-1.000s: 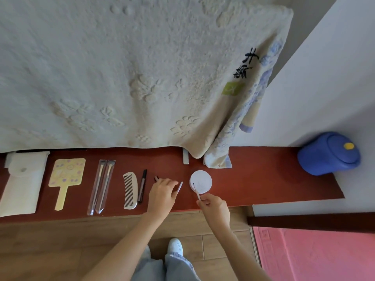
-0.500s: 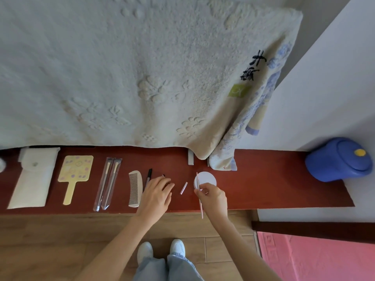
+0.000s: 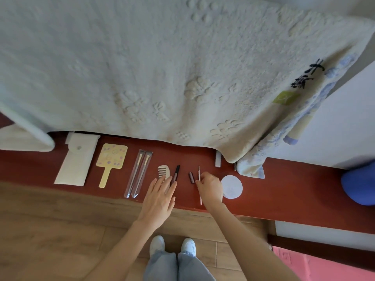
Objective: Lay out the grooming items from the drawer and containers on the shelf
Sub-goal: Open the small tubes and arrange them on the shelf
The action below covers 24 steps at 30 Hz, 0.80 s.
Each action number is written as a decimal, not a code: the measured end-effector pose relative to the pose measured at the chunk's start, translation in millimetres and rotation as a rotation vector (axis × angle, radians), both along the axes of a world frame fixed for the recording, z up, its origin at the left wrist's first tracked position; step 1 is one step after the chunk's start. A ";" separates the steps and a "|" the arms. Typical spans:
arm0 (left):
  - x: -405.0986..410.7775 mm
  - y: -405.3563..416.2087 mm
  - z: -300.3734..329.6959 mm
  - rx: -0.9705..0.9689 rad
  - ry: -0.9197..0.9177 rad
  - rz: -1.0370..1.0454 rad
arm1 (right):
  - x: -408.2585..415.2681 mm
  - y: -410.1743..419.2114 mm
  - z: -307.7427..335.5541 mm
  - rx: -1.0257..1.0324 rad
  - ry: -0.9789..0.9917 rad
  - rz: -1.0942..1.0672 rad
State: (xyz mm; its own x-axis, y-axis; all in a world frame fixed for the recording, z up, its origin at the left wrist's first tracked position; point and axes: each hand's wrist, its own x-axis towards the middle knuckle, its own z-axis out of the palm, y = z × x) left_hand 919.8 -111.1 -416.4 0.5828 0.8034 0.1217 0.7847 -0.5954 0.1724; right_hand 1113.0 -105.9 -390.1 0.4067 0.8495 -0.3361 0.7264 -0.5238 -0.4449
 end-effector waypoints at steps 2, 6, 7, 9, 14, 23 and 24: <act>-1.3 1.5 -1.6 0.002 0.000 0.006 | -0.6 2.3 -3.3 -0.021 -0.020 -0.007; -0.3 4.2 -1.7 -0.018 -0.001 0.025 | -2.6 5.7 -8.1 -0.022 -0.038 -0.014; 0.4 5.0 -1.1 -0.020 0.002 0.026 | -3.4 6.3 -8.8 -0.022 -0.039 -0.016; 2.3 6.3 -0.7 -0.028 0.008 0.019 | -4.9 6.7 -9.9 -0.018 -0.033 -0.021; 11.6 11.0 0.9 -0.059 0.020 -0.012 | -4.4 0.7 -8.8 0.043 0.025 -0.049; 39.9 25.1 3.3 -0.035 -0.009 -0.122 | 44.5 -31.7 7.2 0.298 -0.102 -0.109; 42.9 26.2 2.9 -0.033 -0.011 -0.127 | 52.1 -34.0 7.9 0.309 -0.143 -0.108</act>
